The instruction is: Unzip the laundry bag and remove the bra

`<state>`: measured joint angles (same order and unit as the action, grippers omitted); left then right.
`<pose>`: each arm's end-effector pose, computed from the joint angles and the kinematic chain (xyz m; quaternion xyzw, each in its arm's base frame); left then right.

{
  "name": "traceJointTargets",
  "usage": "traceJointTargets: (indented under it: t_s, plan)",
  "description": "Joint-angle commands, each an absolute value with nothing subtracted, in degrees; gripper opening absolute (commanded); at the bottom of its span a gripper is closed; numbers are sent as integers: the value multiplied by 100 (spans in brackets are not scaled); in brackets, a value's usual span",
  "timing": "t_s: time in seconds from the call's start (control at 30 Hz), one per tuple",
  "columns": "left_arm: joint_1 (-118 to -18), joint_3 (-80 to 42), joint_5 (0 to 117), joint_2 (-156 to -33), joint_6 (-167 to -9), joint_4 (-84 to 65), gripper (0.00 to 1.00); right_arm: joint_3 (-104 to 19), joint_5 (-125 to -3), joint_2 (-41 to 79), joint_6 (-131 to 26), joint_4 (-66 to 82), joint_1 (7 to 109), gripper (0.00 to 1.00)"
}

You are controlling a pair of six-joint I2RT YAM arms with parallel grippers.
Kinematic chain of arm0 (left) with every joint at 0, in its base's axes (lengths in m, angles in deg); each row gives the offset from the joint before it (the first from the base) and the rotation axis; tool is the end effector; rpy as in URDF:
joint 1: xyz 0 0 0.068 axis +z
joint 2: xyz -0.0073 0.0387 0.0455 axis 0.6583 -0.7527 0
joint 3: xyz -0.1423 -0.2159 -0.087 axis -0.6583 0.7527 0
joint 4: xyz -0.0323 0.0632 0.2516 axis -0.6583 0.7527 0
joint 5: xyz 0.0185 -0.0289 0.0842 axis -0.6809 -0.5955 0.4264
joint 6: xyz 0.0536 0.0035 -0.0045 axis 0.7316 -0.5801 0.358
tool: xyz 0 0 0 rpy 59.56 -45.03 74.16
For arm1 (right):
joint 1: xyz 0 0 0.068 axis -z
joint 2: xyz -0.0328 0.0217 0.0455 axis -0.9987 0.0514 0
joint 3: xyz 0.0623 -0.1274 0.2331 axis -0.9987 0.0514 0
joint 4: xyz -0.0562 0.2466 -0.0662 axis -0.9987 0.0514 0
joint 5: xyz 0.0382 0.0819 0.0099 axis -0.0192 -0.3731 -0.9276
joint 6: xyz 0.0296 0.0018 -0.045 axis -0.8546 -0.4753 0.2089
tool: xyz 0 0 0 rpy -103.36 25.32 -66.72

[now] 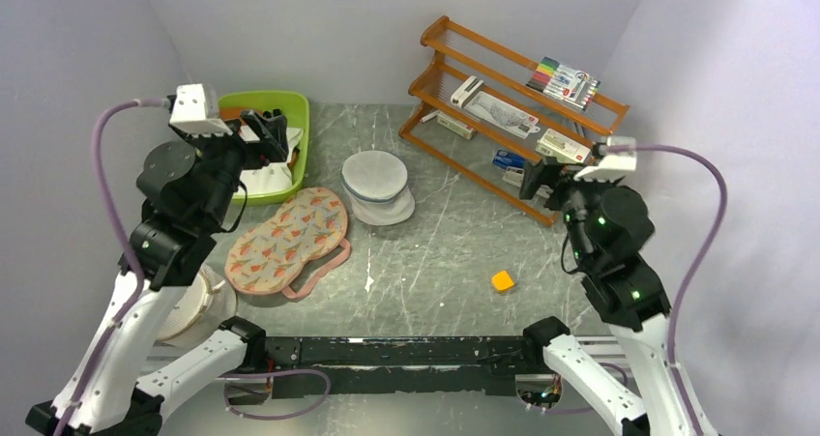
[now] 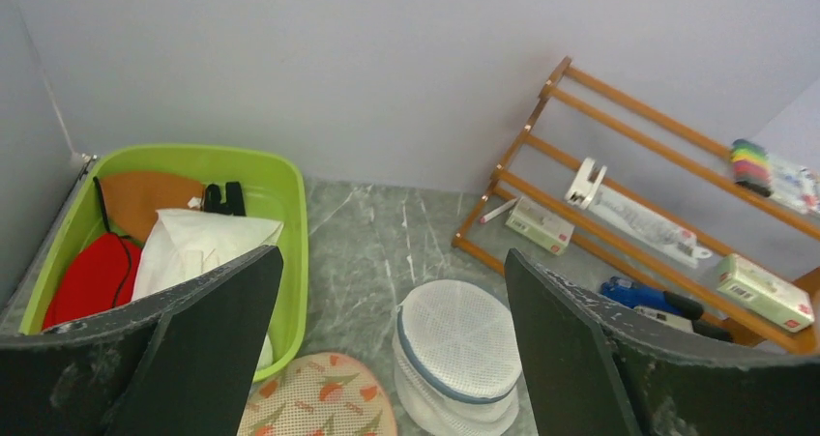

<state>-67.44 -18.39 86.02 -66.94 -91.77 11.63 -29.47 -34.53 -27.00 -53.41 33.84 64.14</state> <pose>0.1393 -0.0556 0.4709 -0.0592 0.6774 -0.1507 0.7176 0.0975 0.0271 0.4325 0.0406 0.7020 0.0589 0.7086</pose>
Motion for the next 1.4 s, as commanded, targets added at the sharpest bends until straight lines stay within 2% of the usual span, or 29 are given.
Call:
traceJointTargets:
  t_s: [0.0,0.37,0.8,1.13,1.3,1.37]
  plan:
    - [-6408,-1911,8111,-7065,-9321,1146,97,-2761,-3393,-2211,-5719,3020,6421,100]
    - [-5762,-1744,6508,-8032,-9639,1145,96,-2003,-4171,-1382,-6387,2330,6432,100]
    - [-5539,-2020,4801,-9717,-10396,1800,95,-930,-4932,-1641,-7363,1435,6442,100]
    - [-5576,-2197,4297,-11183,-10749,1601,95,-1002,-5871,-1035,-7391,1081,6449,100]
    - [-5832,-2122,4428,-11537,-10656,1558,96,-998,-6294,-672,-7272,1000,6452,100]
    - [-5917,-2065,4415,-11584,-10607,1515,87,-1021,-6444,-519,-7212,988,6453,100]
